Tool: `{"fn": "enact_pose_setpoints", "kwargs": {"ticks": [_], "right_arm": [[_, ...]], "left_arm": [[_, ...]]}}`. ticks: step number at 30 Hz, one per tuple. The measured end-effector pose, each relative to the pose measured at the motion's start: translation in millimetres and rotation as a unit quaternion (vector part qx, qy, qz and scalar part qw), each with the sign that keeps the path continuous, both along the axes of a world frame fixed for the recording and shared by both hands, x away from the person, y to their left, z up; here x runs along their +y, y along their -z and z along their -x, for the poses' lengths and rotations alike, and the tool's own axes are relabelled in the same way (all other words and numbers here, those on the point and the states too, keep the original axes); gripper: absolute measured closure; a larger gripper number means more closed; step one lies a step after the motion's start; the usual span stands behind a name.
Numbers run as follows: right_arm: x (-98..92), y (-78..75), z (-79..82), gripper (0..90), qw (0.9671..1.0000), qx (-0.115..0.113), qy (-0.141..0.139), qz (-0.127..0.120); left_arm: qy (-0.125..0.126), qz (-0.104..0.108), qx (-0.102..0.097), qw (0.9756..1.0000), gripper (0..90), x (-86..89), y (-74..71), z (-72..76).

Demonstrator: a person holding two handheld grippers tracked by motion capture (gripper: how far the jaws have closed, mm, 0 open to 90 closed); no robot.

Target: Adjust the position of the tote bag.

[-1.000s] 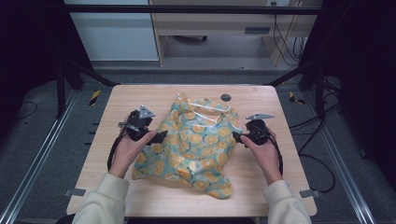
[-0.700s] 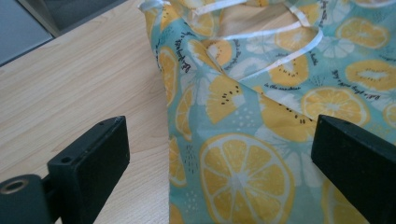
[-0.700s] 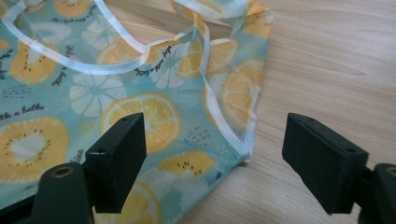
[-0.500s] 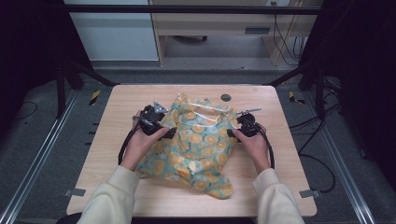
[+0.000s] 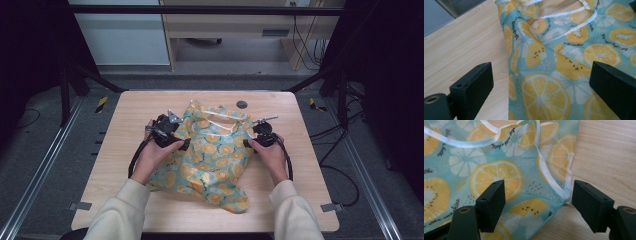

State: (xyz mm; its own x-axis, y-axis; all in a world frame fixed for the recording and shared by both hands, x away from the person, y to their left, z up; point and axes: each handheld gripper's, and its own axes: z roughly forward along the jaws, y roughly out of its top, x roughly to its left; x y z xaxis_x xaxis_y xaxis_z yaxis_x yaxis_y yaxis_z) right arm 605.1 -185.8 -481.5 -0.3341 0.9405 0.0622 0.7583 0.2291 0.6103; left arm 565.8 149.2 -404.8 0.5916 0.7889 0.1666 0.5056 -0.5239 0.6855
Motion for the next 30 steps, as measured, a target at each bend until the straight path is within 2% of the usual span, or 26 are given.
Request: {"fn": "enact_pose_setpoints", "kwargs": {"ticks": [5,9,11,13,16,19,22,24,25,27,30], "right_arm": [[-2.8,1.1,-2.0,31.4,1.0,-0.002,0.003,0.007],[-2.9,2.2,-1.4,32.6,1.0,0.003,0.005,-0.007],[-0.6,2.7,-1.3,32.9,1.0,0.004,0.003,-0.001],[1.6,3.1,-1.9,32.4,1.0,0.002,0.003,0.004],[3.2,3.8,-1.9,29.7,1.0,-0.006,0.006,0.005],[5.1,5.0,-2.4,27.0,0.9999,-0.003,0.006,0.008],[6.0,6.1,-3.1,27.9,0.9999,-0.004,0.003,0.016],[6.9,6.3,-2.8,29.7,0.9999,-0.001,0.003,0.016],[7.3,6.4,-2.8,30.7,0.9999,-0.001,0.004,0.016],[7.0,6.4,-2.6,33.0,0.9997,-0.004,0.001,0.022],[8.5,6.5,-1.9,37.7,0.9995,-0.005,-0.001,0.03]], "left_arm": [[-0.001,-0.006,0.003,1.0,5.0,-0.7,1.9,-1.2],[-0.002,-0.004,0.003,1.0,6.5,-0.8,3.3,-1.1],[-0.004,-0.01,0.003,0.9999,6.5,0.1,3.3,-1.9],[-0.009,-0.007,0.003,0.9999,6.2,0.4,4.1,-2.8],[-0.003,-0.013,0.007,0.9999,7.9,0.7,4.8,-3.0],[-0.005,-0.013,0.009,0.9999,8.7,0.9,6.7,-3.7],[-0.007,-0.016,0.015,0.9997,10.1,2.2,8.0,-4.0],[-0.006,-0.017,0.024,0.9995,18.9,3.6,9.7,-4.8],[-0.01,-0.016,0.026,0.9995,20.0,4.2,10.7,-5.5],[-0.014,-0.009,0.028,0.9995,29.8,6.4,11.5,-5.7],[-0.004,-0.007,0.039,0.9992,42.1,6.9,13.1,-5.4]]}}
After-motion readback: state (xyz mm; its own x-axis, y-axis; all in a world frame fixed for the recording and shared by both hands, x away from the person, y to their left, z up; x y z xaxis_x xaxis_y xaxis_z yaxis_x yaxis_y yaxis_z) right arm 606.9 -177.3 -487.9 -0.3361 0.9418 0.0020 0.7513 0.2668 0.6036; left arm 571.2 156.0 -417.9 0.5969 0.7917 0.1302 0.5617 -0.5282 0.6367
